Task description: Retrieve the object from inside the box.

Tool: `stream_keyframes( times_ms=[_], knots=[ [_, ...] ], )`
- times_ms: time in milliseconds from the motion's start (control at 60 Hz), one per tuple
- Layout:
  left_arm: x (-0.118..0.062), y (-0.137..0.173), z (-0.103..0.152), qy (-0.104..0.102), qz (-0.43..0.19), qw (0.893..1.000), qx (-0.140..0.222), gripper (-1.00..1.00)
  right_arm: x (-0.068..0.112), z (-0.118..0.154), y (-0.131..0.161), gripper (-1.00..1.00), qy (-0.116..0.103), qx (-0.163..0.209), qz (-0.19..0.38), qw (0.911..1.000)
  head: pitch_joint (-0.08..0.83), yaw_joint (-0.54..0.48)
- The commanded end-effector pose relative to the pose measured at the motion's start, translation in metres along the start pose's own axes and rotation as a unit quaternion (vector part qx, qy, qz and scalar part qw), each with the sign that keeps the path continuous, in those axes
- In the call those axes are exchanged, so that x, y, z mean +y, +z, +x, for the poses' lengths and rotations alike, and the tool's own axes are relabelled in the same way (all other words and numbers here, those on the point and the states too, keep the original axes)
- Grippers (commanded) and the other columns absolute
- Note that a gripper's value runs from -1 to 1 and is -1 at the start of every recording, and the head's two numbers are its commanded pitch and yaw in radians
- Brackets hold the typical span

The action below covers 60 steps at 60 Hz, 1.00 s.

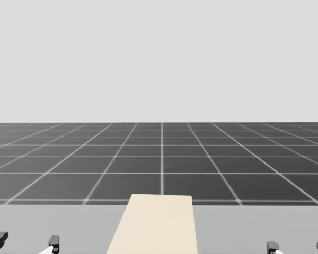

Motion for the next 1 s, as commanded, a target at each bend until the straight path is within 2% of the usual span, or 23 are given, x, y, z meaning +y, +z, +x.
stream_keyframes(
  times_ms=[17, 117, 167, 250, 267, 317, 350, 400, 450, 600, 633, 733, 750, 800, 817, 867, 883, 933, 950, 983, 1000],
  knots=[
    [-0.001, 0.0, -0.001, -0.002, -0.002, 1.0, 0.006, -1.0, 0.002, -0.001, 0.003, -1.0, -0.008, -0.01, -0.002, 0.9999, -0.006, 0.01],
    [-0.001, -0.001, -0.003, -0.005, -0.012, 1.0, 0.022, -1.0, 0.002, -0.001, 0.005, -1.0, -0.002, 0.0, 0.028, 0.9996, -0.003, 0.01],
    [-0.002, -0.001, -0.006, -0.01, -0.028, 0.999, 0.038, -1.0, 0.004, -0.004, 0.004, -1.0, 0.01, 0.015, 0.045, 0.9988, -0.003, 0.01],
    [-0.006, 0.0, -0.013, -0.029, -0.075, 0.994, 0.068, -1.0, 0.009, -0.009, 0.005, -1.0, 0.019, 0.03, 0.078, 0.9963, -0.002, 0.01],
    [-0.009, 0.001, -0.015, -0.036, -0.09, 0.993, 0.072, -1.0, 0.01, -0.011, 0.006, -1.0, 0.015, 0.036, 0.1, 0.9942, -0.001, 0.01],
    [-0.012, 0.004, -0.016, -0.044, -0.119, 0.989, 0.074, -1.0, 0.013, -0.012, 0.007, -1.0, 0.011, 0.041, 0.117, 0.9922, 0.001, 0.01],
    [-0.017, 0.01, -0.015, -0.054, -0.157, 0.984, 0.063, -1.0, 0.017, -0.013, 0.009, -1.0, 0.006, 0.046, 0.15, 0.9876, 0.003, 0.01],
    [-0.022, 0.016, -0.013, -0.05, -0.196, 0.978, 0.058, -1.0, 0.021, -0.013, 0.012, -1.0, -0.002, 0.044, 0.175, 0.9837, 0.003, 0.01],
    [-0.026, 0.021, -0.012, -0.051, -0.227, 0.971, 0.051, -1.0, 0.025, -0.013, 0.015, -1.0, -0.001, 0.042, 0.2, 0.979, 0.002, 0.01],
    [-0.037, 0.037, -0.008, -0.051, -0.315, 0.947, 0.03, -1.0, 0.036, -0.011, 0.027, -1.0, 0.0, 0.031, 0.276, 0.9606, 0.0, 0.01],
    [-0.039, 0.042, -0.007, -0.052, -0.337, 0.94, 0.024, -1.0, 0.04, -0.008, 0.032, -1.0, -0.008, 0.026, 0.305, 0.9519, 0.001, 0.01],
    [-0.042, 0.051, -0.005, -0.049, -0.386, 0.921, 0.015, -1.0, 0.048, -0.005, 0.042, -1.0, -0.001, 0.011, 0.346, 0.9383, 0.001, 0.01],
    [-0.043, 0.054, -0.004, -0.05, -0.402, 0.914, 0.012, -1.0, 0.05, -0.004, 0.045, -1.0, 0.004, 0.006, 0.359, 0.9332, 0.001, 0.01],
    [-0.044, 0.056, -0.004, -0.049, -0.412, 0.91, 0.01, -1.0, 0.052, -0.004, 0.047, -1.0, 0.009, 0.002, 0.367, 0.9301, 0.001, 0.01],
    [-0.045, 0.06, -0.003, -0.048, -0.431, 0.901, 0.006, -1.0, 0.054, -0.004, 0.05, -1.0, 0.014, -0.004, 0.381, 0.9244, 0.001, 0.01],
    [-0.046, 0.063, -0.002, -0.048, -0.444, 0.895, 0.003, -1.0, 0.056, -0.003, 0.054, -1.0, 0.02, -0.01, 0.396, 0.9181, 0.001, 0.0],
    [-0.047, 0.065, -0.001, -0.045, -0.456, 0.889, -0.001, -1.0, 0.056, -0.002, 0.056, -1.0, 0.024, -0.016, 0.405, 0.9139, 0.003, 0.0],
    [-0.046, 0.068, 0.0, -0.042, -0.471, 0.881, -0.004, -1.0, 0.057, -0.001, 0.06, -1.0, 0.026, -0.02, 0.418, 0.9079, 0.003, 0.0],
    [-0.046, 0.071, 0.0, -0.04, -0.483, 0.875, -0.007, -1.0, 0.058, -0.001, 0.063, -1.0, 0.029, -0.027, 0.428, 0.9029, 0.002, 0.0],
    [-0.046, 0.072, 0.001, -0.037, -0.488, 0.872, -0.009, -1.0, 0.059, 0.0, 0.065, -1.0, 0.029, -0.031, 0.434, 0.8997, 0.002, 0.0],
    [-0.045, 0.073, 0.002, -0.033, -0.495, 0.868, -0.01, -1.0, 0.06, 0.0, 0.069, -1.0, 0.029, -0.034, 0.448, 0.8929, 0.003, 0.0]
  ],
)
